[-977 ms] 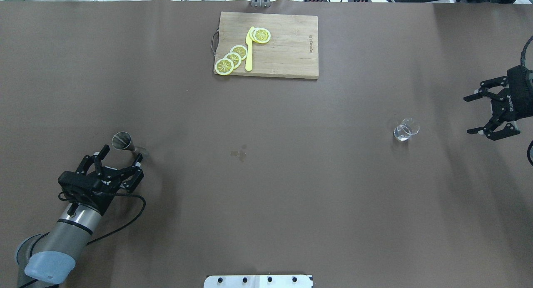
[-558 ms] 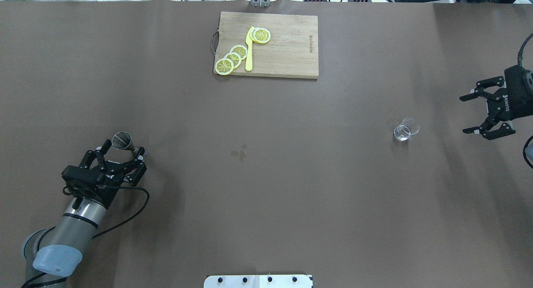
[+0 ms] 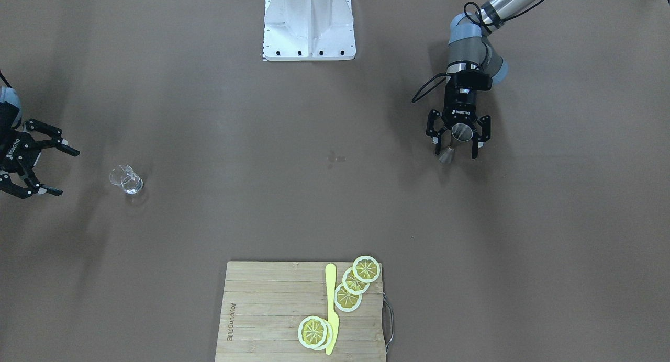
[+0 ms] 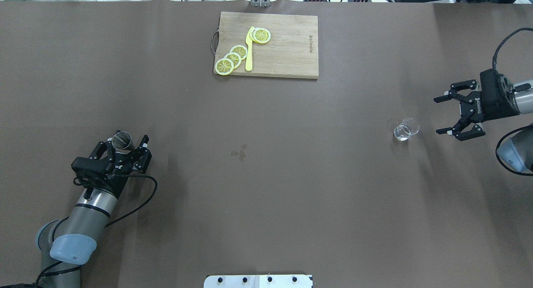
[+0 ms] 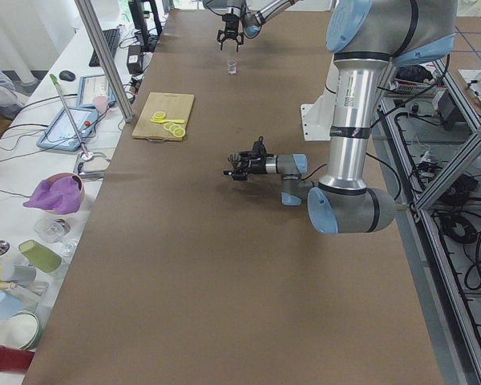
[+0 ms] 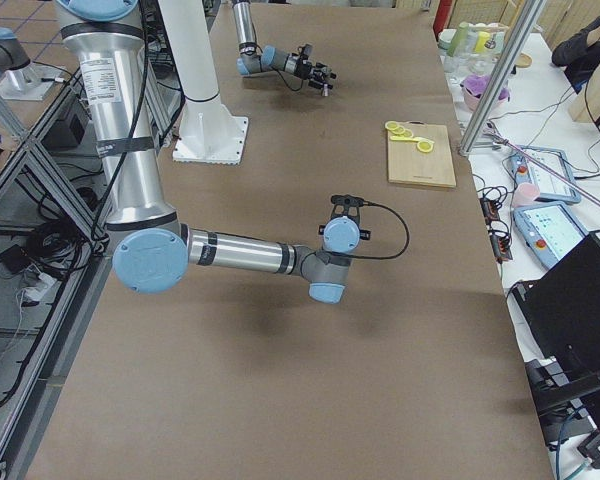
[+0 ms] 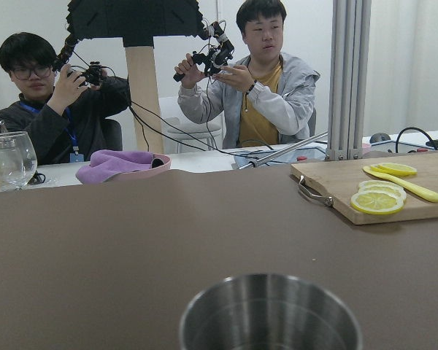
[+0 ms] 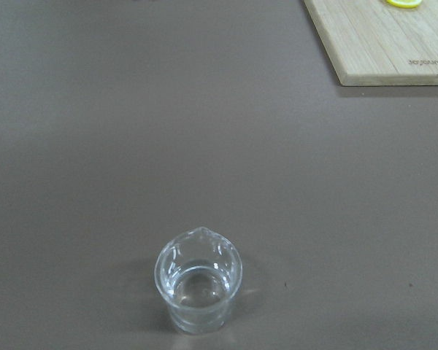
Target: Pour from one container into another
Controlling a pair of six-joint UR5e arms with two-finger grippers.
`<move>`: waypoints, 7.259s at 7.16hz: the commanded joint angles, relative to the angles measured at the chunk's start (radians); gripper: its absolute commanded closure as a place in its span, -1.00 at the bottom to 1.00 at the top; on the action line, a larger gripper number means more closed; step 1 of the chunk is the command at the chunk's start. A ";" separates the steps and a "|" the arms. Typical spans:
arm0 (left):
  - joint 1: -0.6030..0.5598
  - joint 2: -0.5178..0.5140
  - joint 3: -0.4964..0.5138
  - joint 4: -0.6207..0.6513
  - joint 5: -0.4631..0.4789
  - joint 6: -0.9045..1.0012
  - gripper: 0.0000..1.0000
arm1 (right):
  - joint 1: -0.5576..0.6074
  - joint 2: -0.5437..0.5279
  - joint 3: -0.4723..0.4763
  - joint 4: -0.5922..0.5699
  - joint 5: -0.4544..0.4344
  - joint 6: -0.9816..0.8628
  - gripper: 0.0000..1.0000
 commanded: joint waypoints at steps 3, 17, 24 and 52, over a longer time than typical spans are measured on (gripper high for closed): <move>-0.001 0.011 -0.019 0.016 0.002 -0.009 1.00 | -0.053 0.017 -0.034 0.062 -0.018 0.061 -0.98; -0.299 -0.331 -0.073 0.224 -0.486 0.421 1.00 | -0.136 0.071 -0.146 0.167 -0.129 0.060 -0.92; -0.277 -0.370 -0.139 0.292 -0.564 0.421 1.00 | -0.136 0.092 -0.175 0.179 -0.140 0.061 -0.87; -0.135 -0.393 -0.047 -0.065 -0.712 0.573 1.00 | 0.028 0.114 0.029 -0.098 0.057 0.095 1.00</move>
